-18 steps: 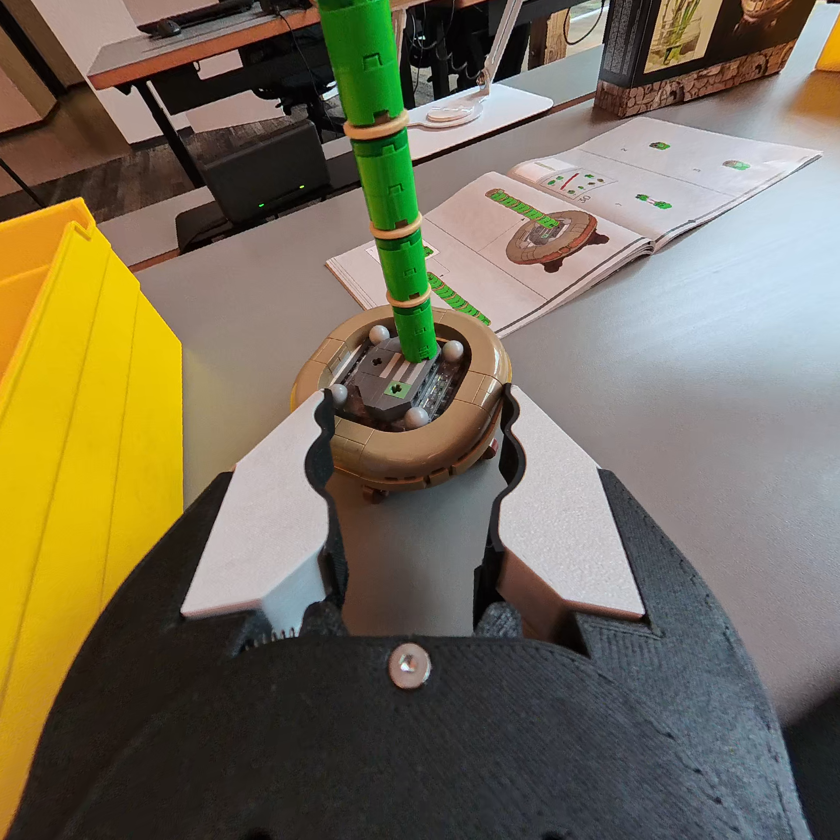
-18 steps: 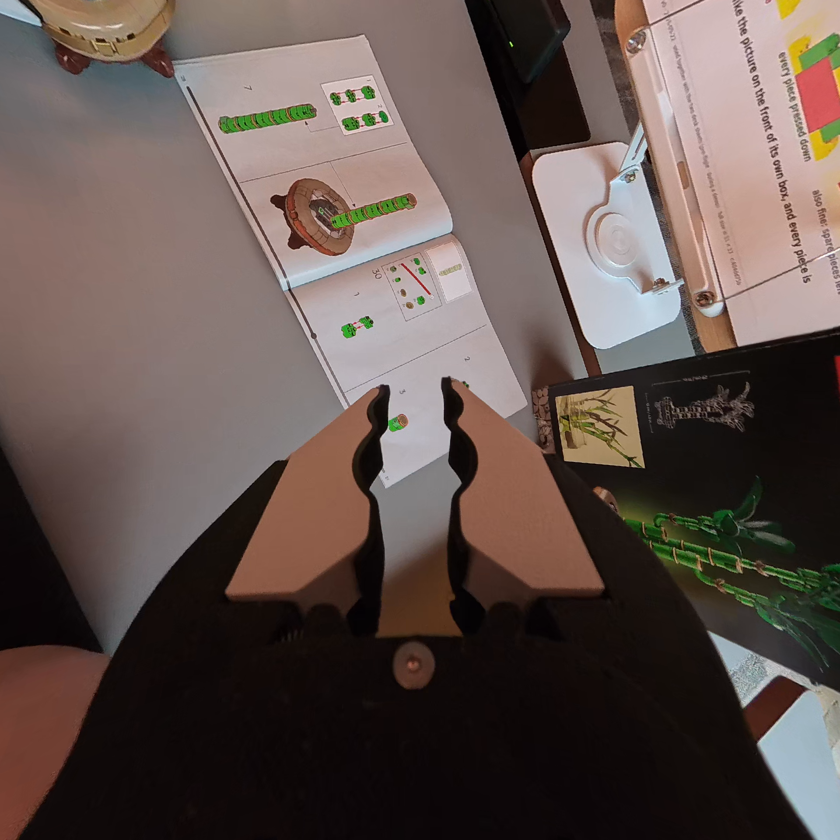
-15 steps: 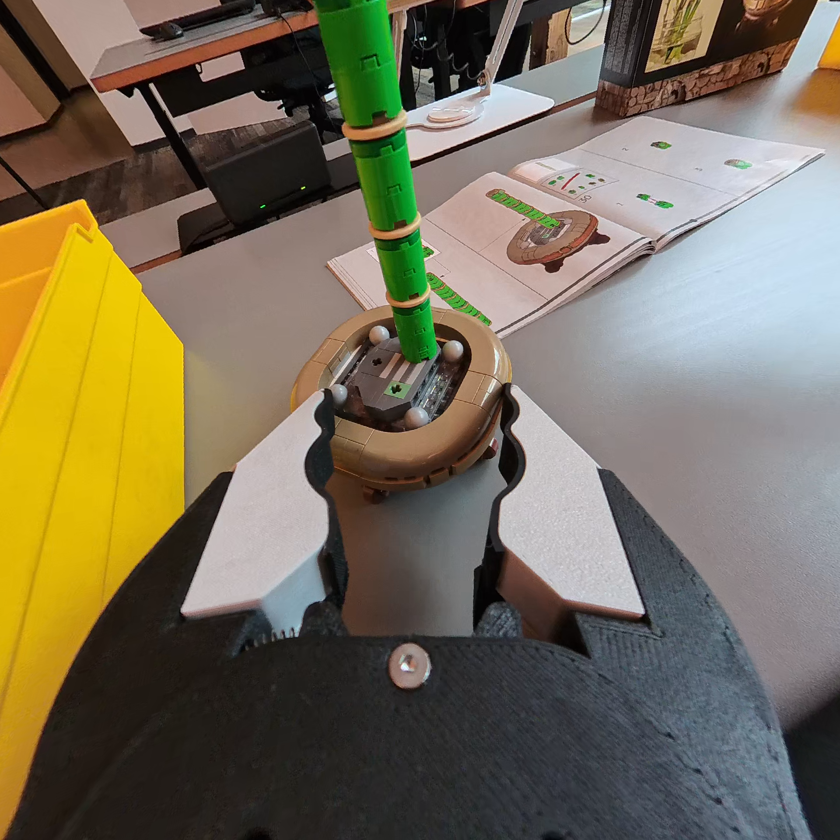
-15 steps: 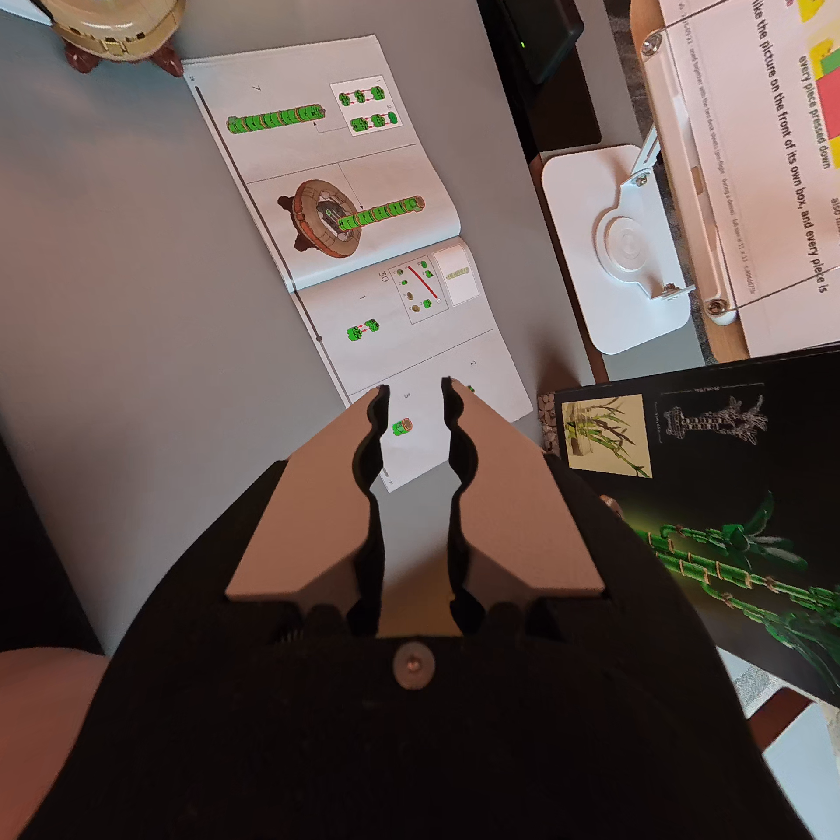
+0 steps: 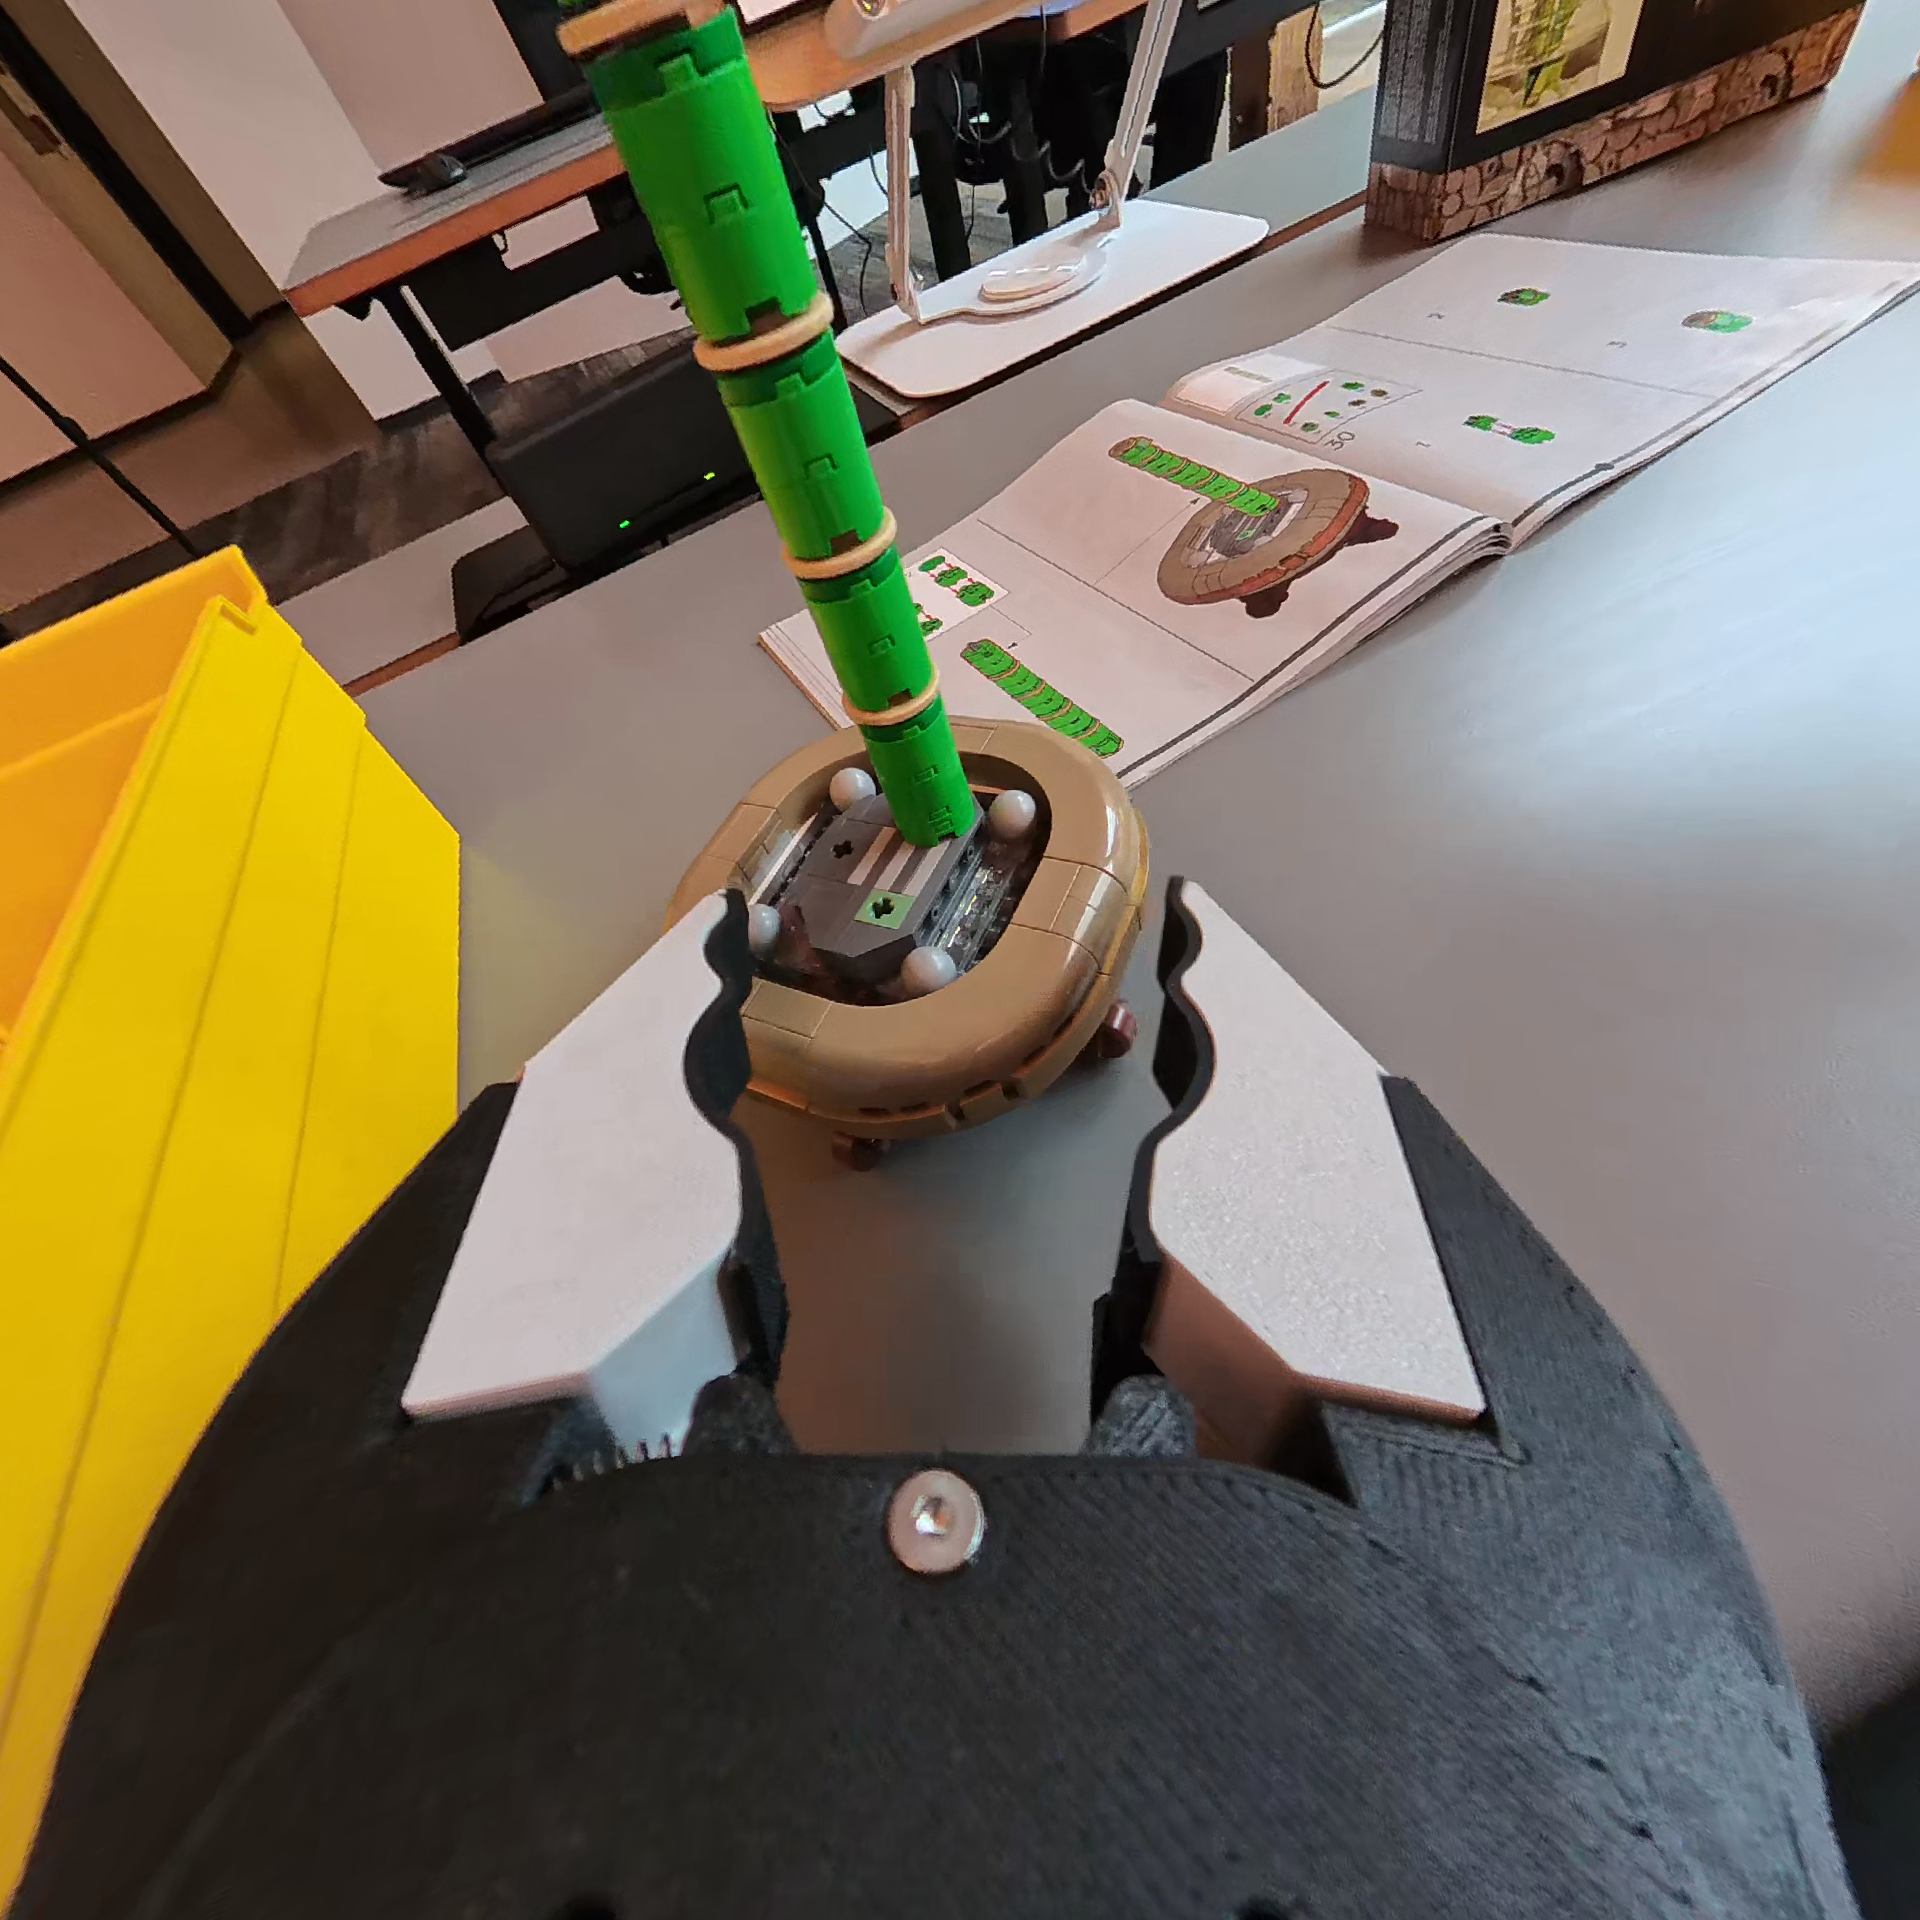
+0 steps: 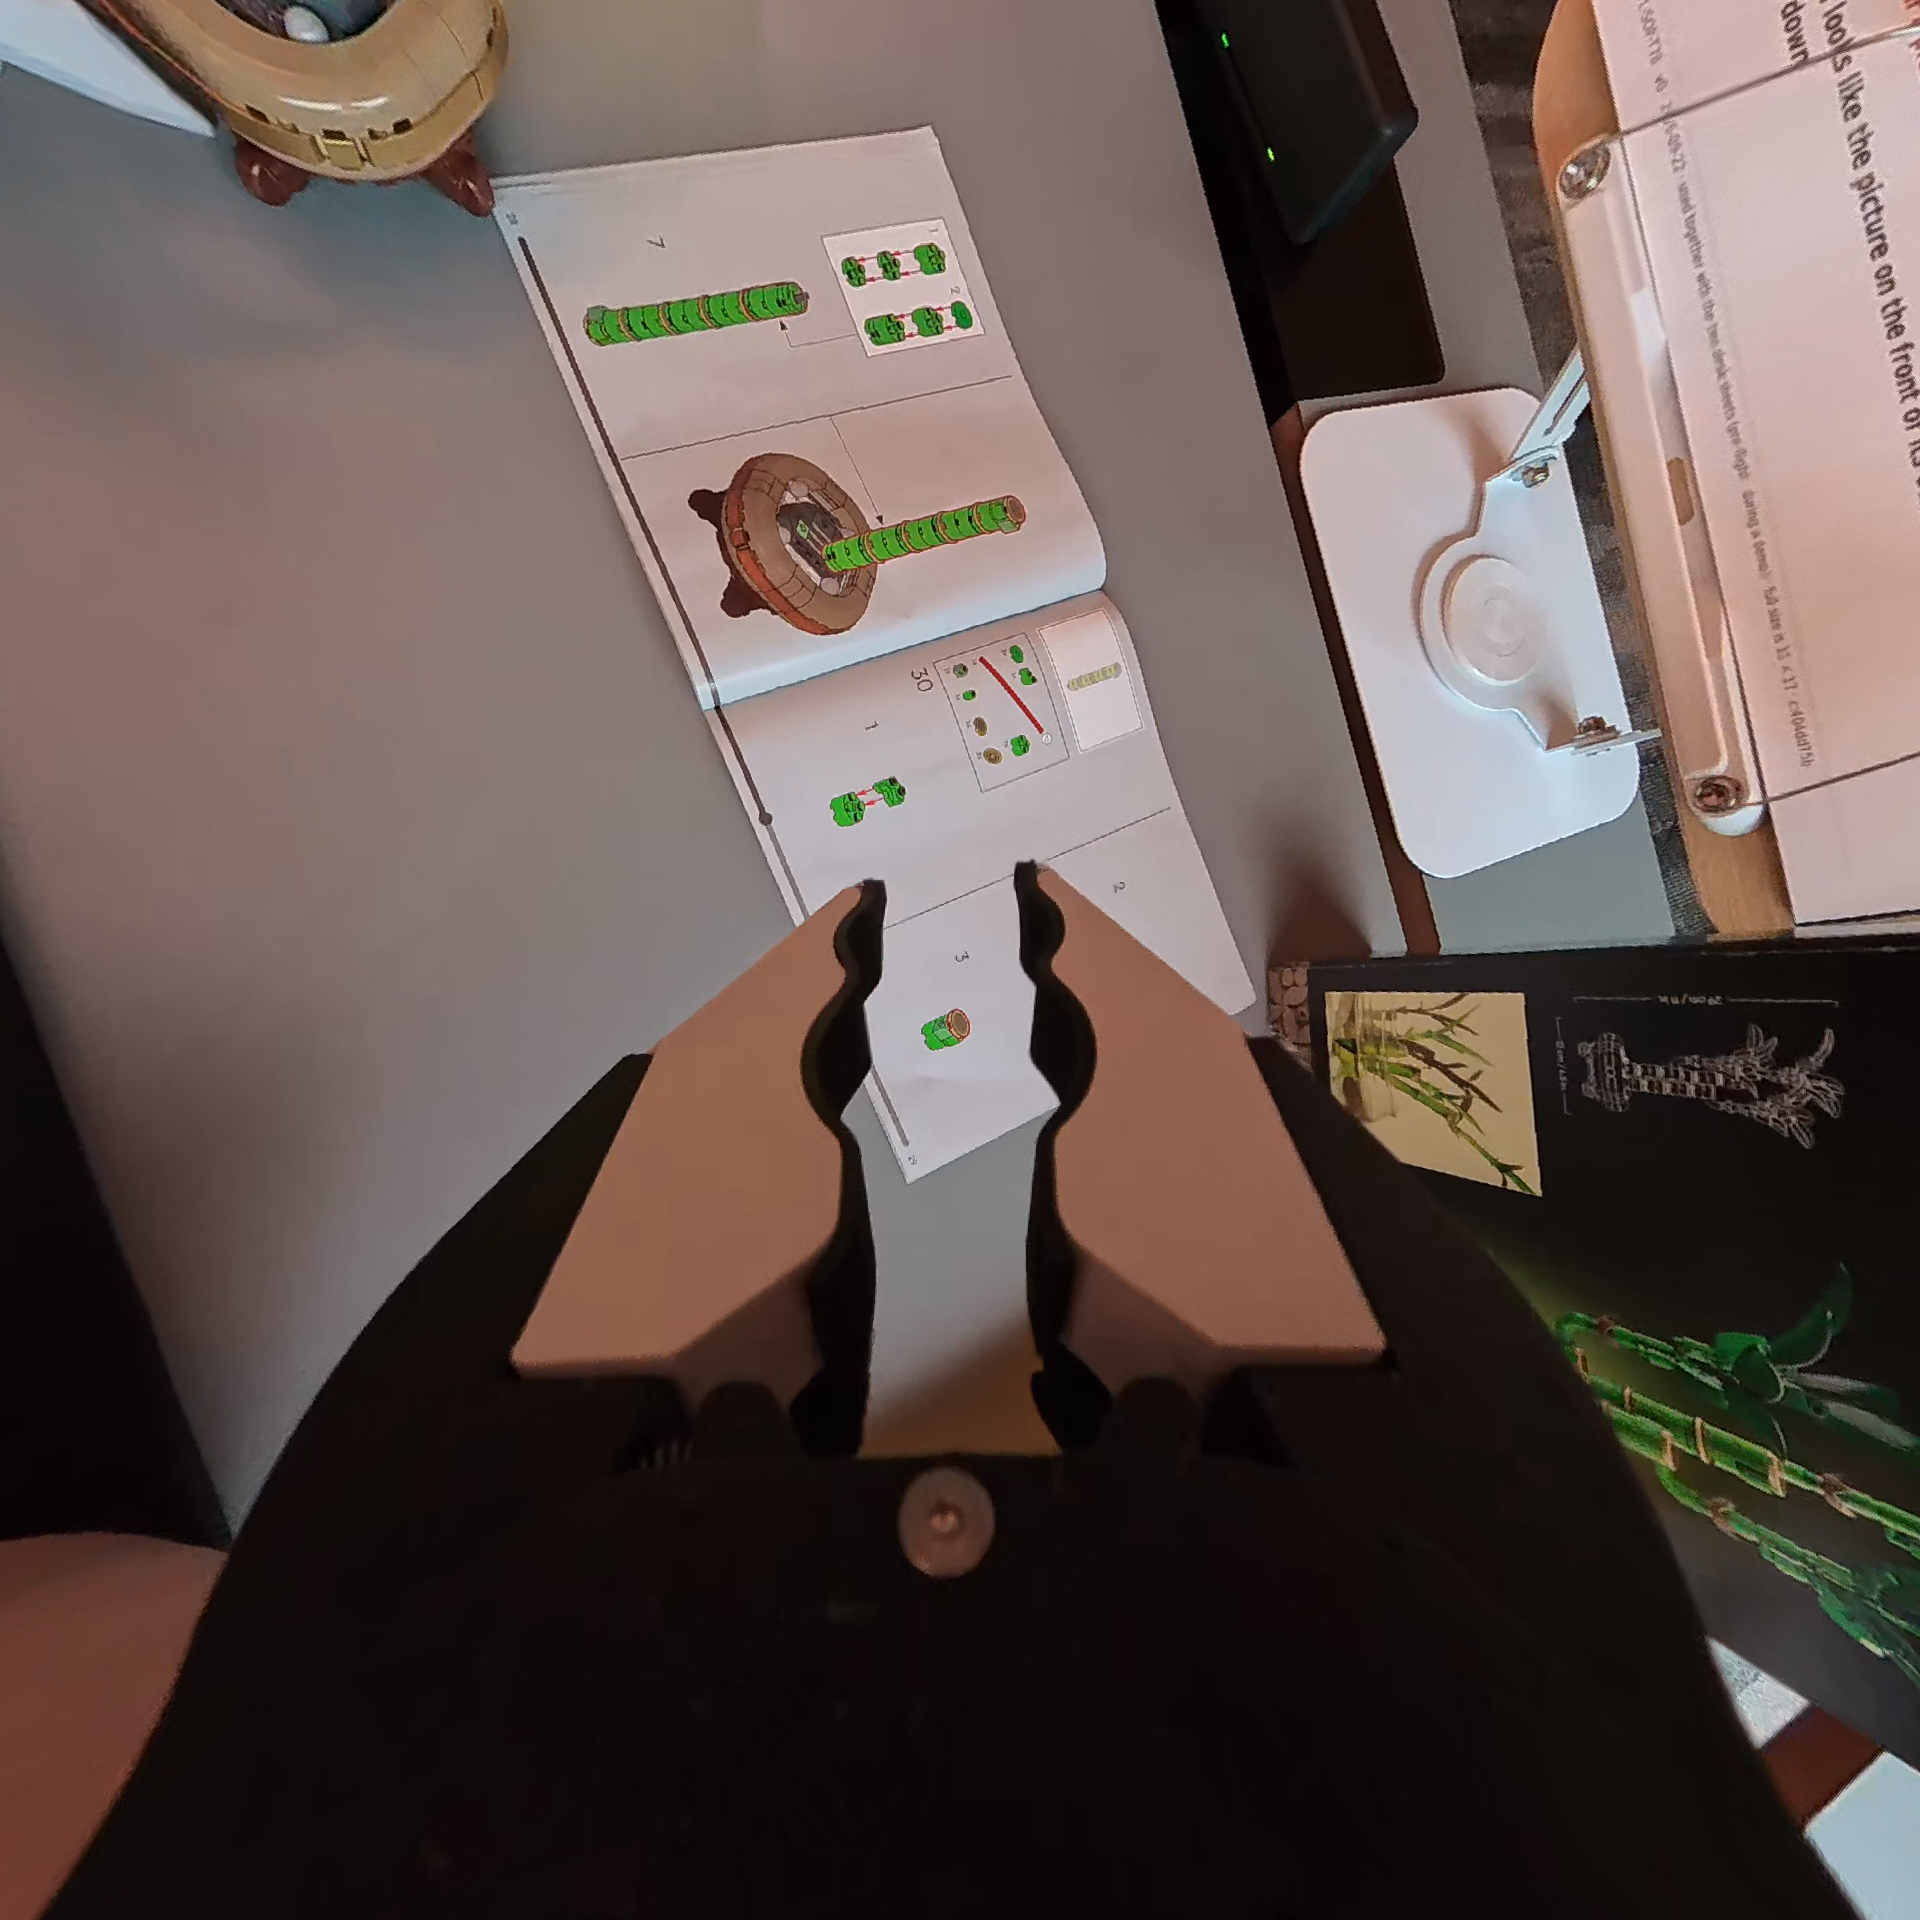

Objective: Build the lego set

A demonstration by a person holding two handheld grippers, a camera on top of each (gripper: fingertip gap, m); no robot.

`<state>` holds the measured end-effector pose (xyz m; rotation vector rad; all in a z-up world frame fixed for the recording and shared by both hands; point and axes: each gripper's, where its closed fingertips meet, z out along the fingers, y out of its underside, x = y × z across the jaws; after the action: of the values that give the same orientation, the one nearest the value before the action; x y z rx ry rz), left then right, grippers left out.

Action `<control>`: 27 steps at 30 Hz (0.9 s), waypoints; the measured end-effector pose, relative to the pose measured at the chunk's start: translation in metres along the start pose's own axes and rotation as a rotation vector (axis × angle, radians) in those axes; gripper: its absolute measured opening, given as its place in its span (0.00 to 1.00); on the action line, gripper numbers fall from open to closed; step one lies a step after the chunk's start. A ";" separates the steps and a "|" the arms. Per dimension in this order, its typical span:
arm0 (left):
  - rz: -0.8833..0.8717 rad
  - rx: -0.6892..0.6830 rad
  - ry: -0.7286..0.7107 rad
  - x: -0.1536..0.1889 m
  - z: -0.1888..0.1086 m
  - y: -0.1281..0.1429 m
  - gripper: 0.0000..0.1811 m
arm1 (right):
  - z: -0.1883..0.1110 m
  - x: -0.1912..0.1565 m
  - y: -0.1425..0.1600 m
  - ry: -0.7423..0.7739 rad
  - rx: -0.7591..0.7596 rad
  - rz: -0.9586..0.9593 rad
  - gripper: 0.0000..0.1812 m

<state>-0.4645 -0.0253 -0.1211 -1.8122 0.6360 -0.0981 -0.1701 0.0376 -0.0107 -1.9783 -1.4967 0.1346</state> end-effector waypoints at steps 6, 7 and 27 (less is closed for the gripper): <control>-0.017 0.027 0.034 0.005 -0.001 -0.005 0.48 | 0.005 -0.006 -0.011 -0.004 0.017 -0.041 0.16; -0.030 0.041 0.039 0.005 -0.001 -0.007 0.49 | 0.006 -0.008 -0.013 -0.006 0.019 -0.049 0.16; -0.095 0.158 0.111 0.008 -0.008 -0.024 0.54 | 0.095 -0.010 -0.095 0.156 0.310 -0.337 0.17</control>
<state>-0.4519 -0.0306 -0.0985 -1.6918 0.6029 -0.3059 -0.2944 0.0827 -0.0365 -1.4410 -1.5764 0.0612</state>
